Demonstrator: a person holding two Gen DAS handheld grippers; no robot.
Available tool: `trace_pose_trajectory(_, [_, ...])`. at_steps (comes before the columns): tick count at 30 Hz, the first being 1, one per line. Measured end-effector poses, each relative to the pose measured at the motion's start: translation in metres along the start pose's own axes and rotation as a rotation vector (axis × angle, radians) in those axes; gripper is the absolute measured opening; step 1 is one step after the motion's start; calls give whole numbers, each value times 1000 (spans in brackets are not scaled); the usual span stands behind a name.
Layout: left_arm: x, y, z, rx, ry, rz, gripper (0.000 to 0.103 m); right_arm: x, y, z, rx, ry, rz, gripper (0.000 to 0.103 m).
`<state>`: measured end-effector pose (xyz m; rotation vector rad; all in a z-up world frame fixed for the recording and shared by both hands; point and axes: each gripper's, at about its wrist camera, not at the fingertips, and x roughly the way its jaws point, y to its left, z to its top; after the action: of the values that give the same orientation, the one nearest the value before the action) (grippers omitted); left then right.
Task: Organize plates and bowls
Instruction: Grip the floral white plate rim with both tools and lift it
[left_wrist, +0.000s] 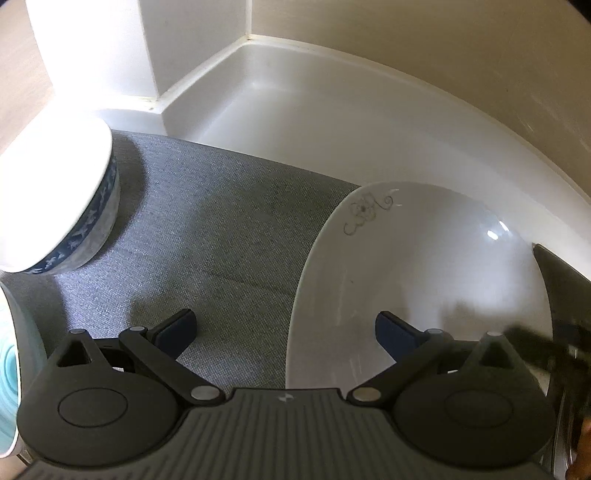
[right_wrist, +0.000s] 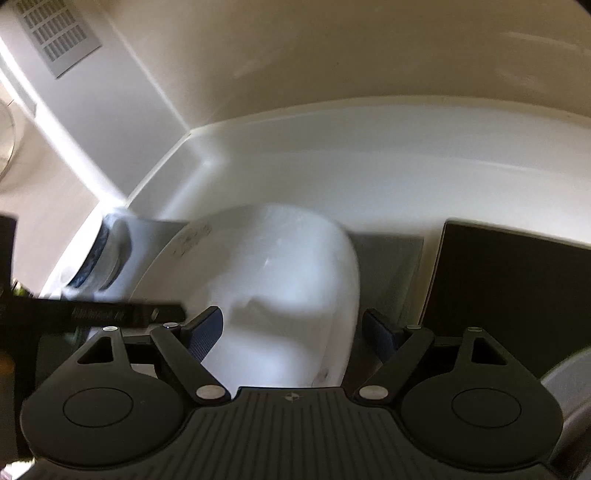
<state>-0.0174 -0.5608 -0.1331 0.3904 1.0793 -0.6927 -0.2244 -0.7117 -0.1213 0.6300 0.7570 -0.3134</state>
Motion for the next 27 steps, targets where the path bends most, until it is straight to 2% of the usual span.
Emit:
trace_pose_trajectory(10, [-1, -4, 2, 4, 3, -10, 102, 3, 0, -7, 5, -4, 6, 84])
trace_pose_trajectory(11, [-2, -4, 3, 8, 4, -23, 102, 4, -1, -7, 6, -13, -1, 77])
trace_pose_trajectory(12, [-4, -5, 5, 9, 0, -35, 93, 4, -1, -8, 12, -28, -29, 71])
trace_pose_trajectory(13, [-8, -6, 6, 13, -25, -39, 68, 0, -4, -9, 21, -41, -60, 57])
trace_pose_trajectory(14, [-13, -6, 7, 14, -51, -66, 48, 1, -6, -8, 32, -49, -89, 40])
trace_pose_trajectory(15, [-16, -4, 8, -18, -50, -82, 42, 2, -10, -7, 47, -49, -105, 32])
trace_pose_trajectory(16, [-17, 0, 9, -58, -45, -87, 39, 2, -14, -6, 73, -49, -113, 25])
trace_pose_trajectory(19, [-19, 12, 9, -126, -43, -121, 35, 4, -21, -3, 118, -33, -103, 24])
trace_pose_trajectory(27, [-33, 17, 5, -139, -48, -141, 34, 0, -23, 1, 122, -38, -106, 24])
